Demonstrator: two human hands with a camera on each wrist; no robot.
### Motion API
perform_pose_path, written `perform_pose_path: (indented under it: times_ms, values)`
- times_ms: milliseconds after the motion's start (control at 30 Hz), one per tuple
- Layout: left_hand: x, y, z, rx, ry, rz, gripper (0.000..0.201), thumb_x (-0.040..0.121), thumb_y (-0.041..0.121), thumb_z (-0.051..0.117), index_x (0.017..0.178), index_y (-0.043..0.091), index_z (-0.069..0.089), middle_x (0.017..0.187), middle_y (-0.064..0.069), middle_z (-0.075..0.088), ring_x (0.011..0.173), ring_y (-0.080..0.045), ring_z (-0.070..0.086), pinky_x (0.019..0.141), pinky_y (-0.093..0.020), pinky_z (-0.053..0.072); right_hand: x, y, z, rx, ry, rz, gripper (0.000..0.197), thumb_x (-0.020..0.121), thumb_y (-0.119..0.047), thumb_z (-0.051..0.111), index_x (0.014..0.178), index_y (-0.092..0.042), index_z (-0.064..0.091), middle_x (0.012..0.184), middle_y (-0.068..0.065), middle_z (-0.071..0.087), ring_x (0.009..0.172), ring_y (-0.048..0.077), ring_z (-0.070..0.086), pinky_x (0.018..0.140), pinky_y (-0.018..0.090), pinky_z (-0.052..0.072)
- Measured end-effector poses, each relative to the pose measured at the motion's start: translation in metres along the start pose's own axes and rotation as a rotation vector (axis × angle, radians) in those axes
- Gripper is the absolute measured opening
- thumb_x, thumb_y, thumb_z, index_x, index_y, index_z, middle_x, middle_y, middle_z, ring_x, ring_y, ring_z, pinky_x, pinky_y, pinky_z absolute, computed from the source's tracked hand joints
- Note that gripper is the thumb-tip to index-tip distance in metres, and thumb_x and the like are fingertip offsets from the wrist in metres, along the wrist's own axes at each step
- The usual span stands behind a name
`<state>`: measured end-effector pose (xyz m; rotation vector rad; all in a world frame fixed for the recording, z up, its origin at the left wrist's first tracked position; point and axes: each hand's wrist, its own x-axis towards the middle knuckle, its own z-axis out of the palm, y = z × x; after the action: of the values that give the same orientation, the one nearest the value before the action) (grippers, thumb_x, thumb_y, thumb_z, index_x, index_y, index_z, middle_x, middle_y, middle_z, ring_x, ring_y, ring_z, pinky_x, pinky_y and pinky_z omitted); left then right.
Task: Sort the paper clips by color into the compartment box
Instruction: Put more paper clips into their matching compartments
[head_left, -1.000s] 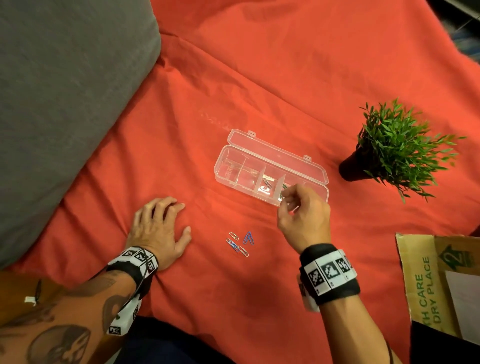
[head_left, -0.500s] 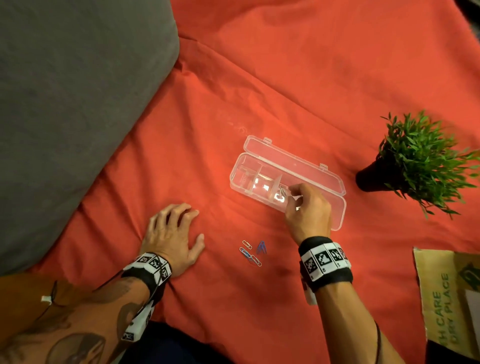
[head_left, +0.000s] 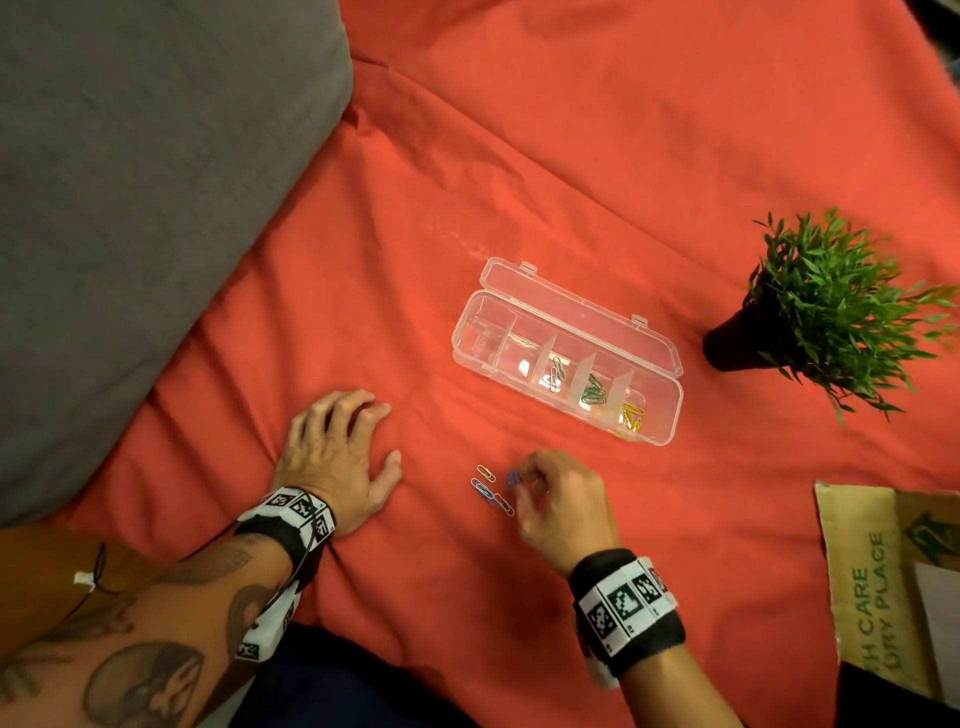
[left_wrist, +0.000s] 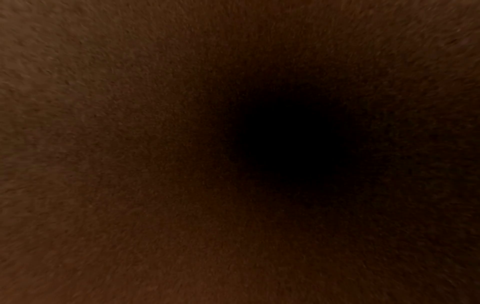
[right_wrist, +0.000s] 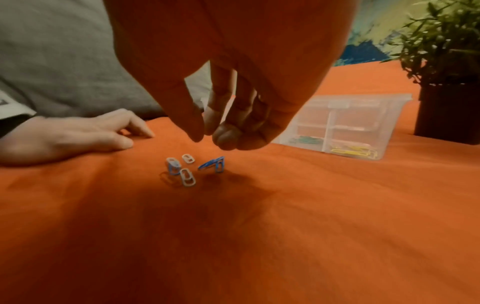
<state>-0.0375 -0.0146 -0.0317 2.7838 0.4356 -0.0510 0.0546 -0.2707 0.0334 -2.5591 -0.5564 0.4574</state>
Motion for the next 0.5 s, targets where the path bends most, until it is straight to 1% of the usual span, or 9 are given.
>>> perform_pose_path:
  times_ms: [67, 100, 167, 267, 367, 500]
  values:
    - [0.000, 0.000, 0.000, 0.001, -0.003, -0.003, 0.063, 0.080, 0.059, 0.050, 0.133, 0.025, 0.054, 0.142, 0.001, 0.049, 0.134, -0.030, 0.041, 0.107, -0.052, 0.036, -0.006, -0.001, 0.007, -0.044, -0.092, 0.013, 0.009, 0.075, -0.021, 0.054, 0.083, -0.024, 0.056, 0.080, -0.005, 0.059, 0.072, 0.024, 0.060, 0.064, 0.036, 0.050]
    - [0.000, 0.000, 0.000, 0.003, -0.005, -0.004, 0.063, 0.080, 0.059, 0.050, 0.133, 0.025, 0.053, 0.143, 0.001, 0.049, 0.134, -0.030, 0.041, 0.107, -0.052, 0.035, -0.009, -0.001, 0.010, -0.069, -0.132, 0.024, 0.010, 0.075, -0.022, 0.053, 0.085, -0.023, 0.056, 0.083, -0.003, 0.060, 0.074, 0.027, 0.061, 0.065, 0.039, 0.051]
    - [0.000, 0.000, 0.000, 0.008, -0.009, -0.007, 0.063, 0.081, 0.059, 0.050, 0.134, 0.025, 0.053, 0.143, 0.002, 0.048, 0.134, -0.030, 0.041, 0.107, -0.052, 0.035, -0.013, -0.003, 0.016, -0.120, -0.174, 0.044, 0.013, 0.077, -0.024, 0.055, 0.089, -0.021, 0.057, 0.088, 0.002, 0.062, 0.080, 0.033, 0.062, 0.066, 0.041, 0.052]
    - [0.000, 0.001, 0.000, 0.009, -0.002, -0.005, 0.063, 0.081, 0.059, 0.050, 0.133, 0.025, 0.053, 0.143, 0.001, 0.049, 0.134, -0.030, 0.042, 0.108, -0.052, 0.035, -0.015, -0.010, 0.023, -0.168, -0.169, 0.090, 0.016, 0.081, -0.023, 0.057, 0.096, -0.019, 0.059, 0.095, 0.007, 0.064, 0.086, 0.036, 0.064, 0.069, 0.042, 0.052]
    - [0.000, 0.002, -0.002, 0.009, -0.001, -0.002, 0.062, 0.081, 0.058, 0.050, 0.133, 0.025, 0.054, 0.143, 0.001, 0.049, 0.134, -0.030, 0.041, 0.106, -0.052, 0.036, -0.016, -0.016, 0.030, -0.178, -0.170, 0.119, 0.015, 0.083, -0.019, 0.051, 0.096, -0.017, 0.057, 0.100, 0.009, 0.064, 0.090, 0.039, 0.063, 0.070, 0.043, 0.050]
    - [0.000, 0.002, -0.003, 0.012, 0.002, -0.003, 0.061, 0.081, 0.058, 0.051, 0.133, 0.025, 0.054, 0.143, 0.002, 0.049, 0.134, -0.029, 0.041, 0.106, -0.051, 0.035, -0.016, -0.015, 0.033, -0.160, -0.156, 0.143, 0.029, 0.079, -0.020, 0.047, 0.105, -0.014, 0.059, 0.105, 0.011, 0.065, 0.092, 0.040, 0.063, 0.074, 0.043, 0.050]
